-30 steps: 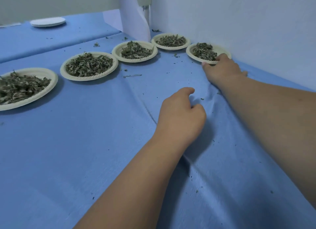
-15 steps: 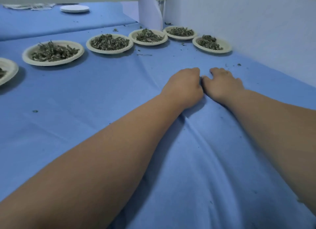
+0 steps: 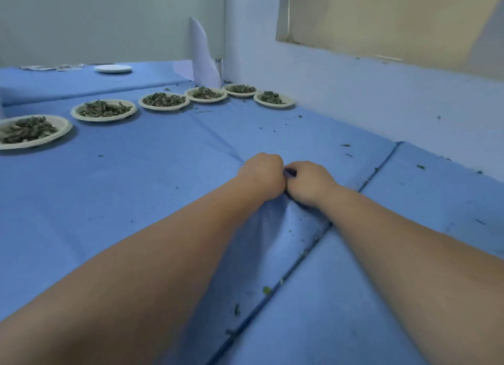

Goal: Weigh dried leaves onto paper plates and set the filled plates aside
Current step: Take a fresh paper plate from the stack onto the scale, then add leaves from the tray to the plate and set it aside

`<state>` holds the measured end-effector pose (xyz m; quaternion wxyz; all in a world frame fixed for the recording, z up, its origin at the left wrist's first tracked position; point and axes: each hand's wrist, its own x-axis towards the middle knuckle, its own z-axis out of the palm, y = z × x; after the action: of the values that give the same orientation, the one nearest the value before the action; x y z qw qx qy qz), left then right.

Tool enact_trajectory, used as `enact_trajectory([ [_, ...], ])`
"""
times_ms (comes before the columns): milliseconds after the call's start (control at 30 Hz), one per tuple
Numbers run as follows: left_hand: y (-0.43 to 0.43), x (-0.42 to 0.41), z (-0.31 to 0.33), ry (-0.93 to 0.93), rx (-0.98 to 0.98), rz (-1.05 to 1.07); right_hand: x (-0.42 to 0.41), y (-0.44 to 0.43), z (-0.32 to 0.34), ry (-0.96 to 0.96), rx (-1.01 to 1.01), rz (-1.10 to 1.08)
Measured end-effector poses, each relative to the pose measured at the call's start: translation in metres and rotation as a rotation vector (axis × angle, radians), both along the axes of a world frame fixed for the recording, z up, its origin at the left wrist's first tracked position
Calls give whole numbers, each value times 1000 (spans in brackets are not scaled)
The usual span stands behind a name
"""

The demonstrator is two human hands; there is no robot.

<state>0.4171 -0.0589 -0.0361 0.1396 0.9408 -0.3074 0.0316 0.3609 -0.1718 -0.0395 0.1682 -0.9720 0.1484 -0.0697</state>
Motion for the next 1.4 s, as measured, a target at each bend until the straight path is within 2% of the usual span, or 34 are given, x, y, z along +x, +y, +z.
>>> enact_trajectory([
  [167,25,-78,18,147,-183,-16,-80,23,22,-214,40,-38],
  [333,44,-142,40,195,-362,-77,-146,42,39,-305,50,-75],
  [833,-33,-335,56,148,-461,-485,-387,-7,46,-464,48,-408],
  [967,-59,-377,55,71,-478,-605,-454,-22,41,-448,34,-495],
  [1133,-99,-397,64,-113,-518,-751,-508,-49,31,-448,-8,-644],
  [1267,-142,-395,82,-296,-430,-747,-540,-67,16,-417,-150,-743],
  [1400,-174,-385,95,-381,-270,-683,-549,-75,13,-300,-227,-839],
])
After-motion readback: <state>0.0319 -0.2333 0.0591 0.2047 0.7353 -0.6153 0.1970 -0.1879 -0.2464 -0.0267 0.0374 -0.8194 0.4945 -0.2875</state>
